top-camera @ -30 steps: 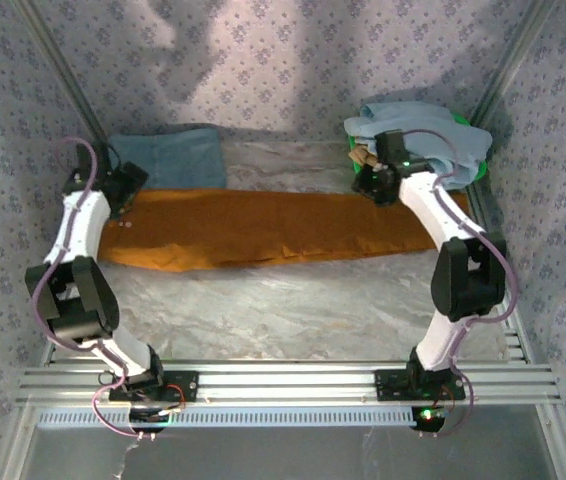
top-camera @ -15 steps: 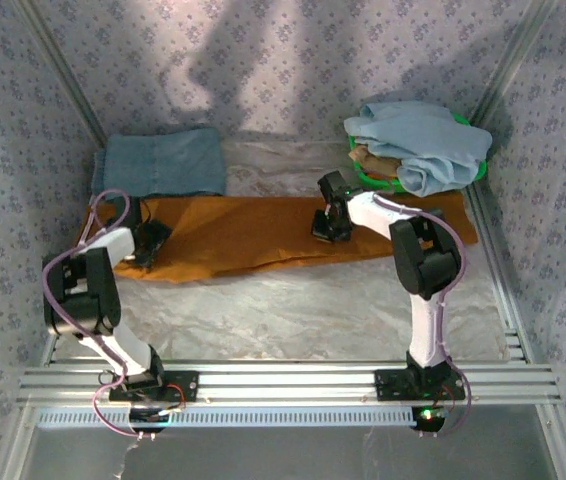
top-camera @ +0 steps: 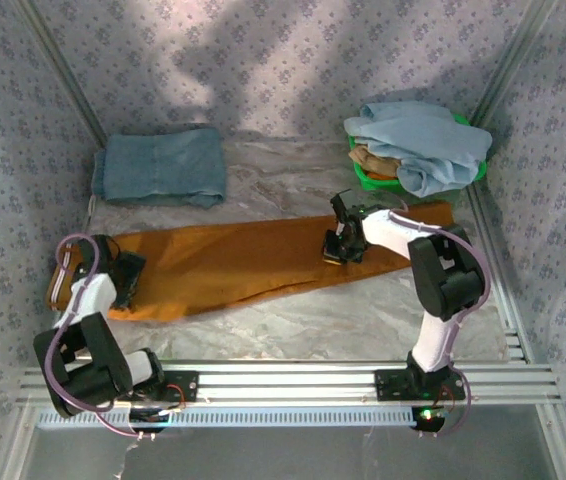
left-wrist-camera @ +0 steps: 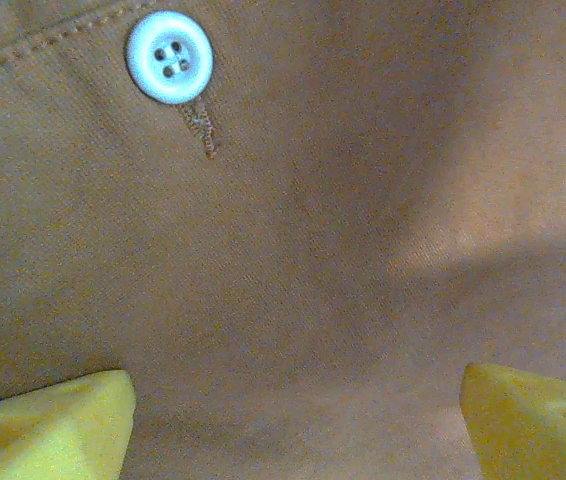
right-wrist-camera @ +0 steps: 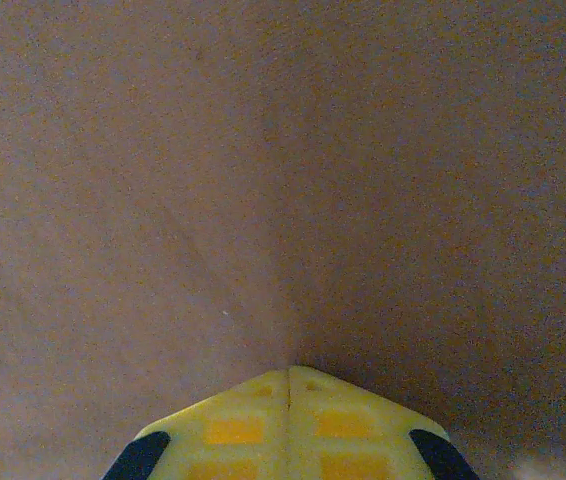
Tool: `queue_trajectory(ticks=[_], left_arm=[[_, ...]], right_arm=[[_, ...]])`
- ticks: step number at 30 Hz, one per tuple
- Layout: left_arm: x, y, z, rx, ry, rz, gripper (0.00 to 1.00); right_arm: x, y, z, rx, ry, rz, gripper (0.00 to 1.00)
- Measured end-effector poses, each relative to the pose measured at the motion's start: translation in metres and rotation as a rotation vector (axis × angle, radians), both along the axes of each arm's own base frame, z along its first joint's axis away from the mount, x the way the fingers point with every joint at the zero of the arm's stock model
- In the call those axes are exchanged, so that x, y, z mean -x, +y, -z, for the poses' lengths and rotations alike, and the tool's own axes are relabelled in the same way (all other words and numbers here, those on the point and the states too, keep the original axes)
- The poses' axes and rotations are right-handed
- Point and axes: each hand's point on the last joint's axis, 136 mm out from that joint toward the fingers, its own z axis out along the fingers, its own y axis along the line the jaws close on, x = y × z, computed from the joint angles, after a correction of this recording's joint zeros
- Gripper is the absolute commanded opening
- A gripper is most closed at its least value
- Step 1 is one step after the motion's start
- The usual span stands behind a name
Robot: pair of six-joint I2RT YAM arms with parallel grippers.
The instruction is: Fold and stack the trousers
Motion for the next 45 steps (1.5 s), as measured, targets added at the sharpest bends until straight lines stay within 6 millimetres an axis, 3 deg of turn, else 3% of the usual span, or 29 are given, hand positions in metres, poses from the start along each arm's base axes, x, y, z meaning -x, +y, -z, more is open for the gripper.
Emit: queue_trajectory(ticks=[5,9,12,17,19,24,30,32,35,38,41,45], left_arm=[[-0.005,-0.017,-0.021,-0.016,-0.018,0.088,0.88],[-0.033,-0.062,-0.058,-0.065,-0.088,0.274,0.89],[-0.044,-0.108,-0.071,-0.072,-0.137,0.411,0.89],[-0.04,-0.162,-0.049,-0.051,-0.095,0.548,0.89],[-0.032,-0.167,-0.032,-0.047,-0.061,0.56,0.89],[0.002,-0.158,0.01,-0.047,0.021,0.541,0.93],[0.003,-0.153,0.013,-0.045,-0.02,0.512,0.94],[0.0,-0.15,0.013,-0.044,-0.026,0.506,0.94],[-0.006,-0.143,0.013,-0.062,-0.029,0.504,0.94],[-0.012,-0.14,0.011,-0.077,-0.023,0.515,0.94],[-0.016,-0.139,0.006,-0.094,-0.017,0.534,0.94],[-0.032,-0.141,-0.013,-0.12,-0.04,0.564,0.94]], right_arm=[[-0.004,0.003,-0.034,0.008,-0.059,-0.014,0.02],[-0.027,0.007,-0.056,0.017,-0.135,-0.024,0.0],[-0.035,0.004,-0.047,0.043,-0.126,-0.018,0.0],[-0.016,-0.017,-0.004,0.104,-0.022,0.0,0.0],[0.001,-0.029,0.014,0.119,0.034,0.014,0.0],[0.01,-0.041,0.014,0.088,0.016,0.044,0.0],[0.011,-0.044,0.012,0.038,0.03,0.064,0.02],[0.012,-0.054,0.01,0.044,0.041,0.086,0.03],[0.009,-0.086,0.002,0.058,0.047,0.166,0.06],[-0.004,-0.131,-0.018,0.059,-0.003,0.301,0.17],[-0.012,-0.185,-0.037,0.066,-0.071,0.48,0.42],[-0.01,-0.252,-0.042,0.065,-0.108,0.72,0.61]])
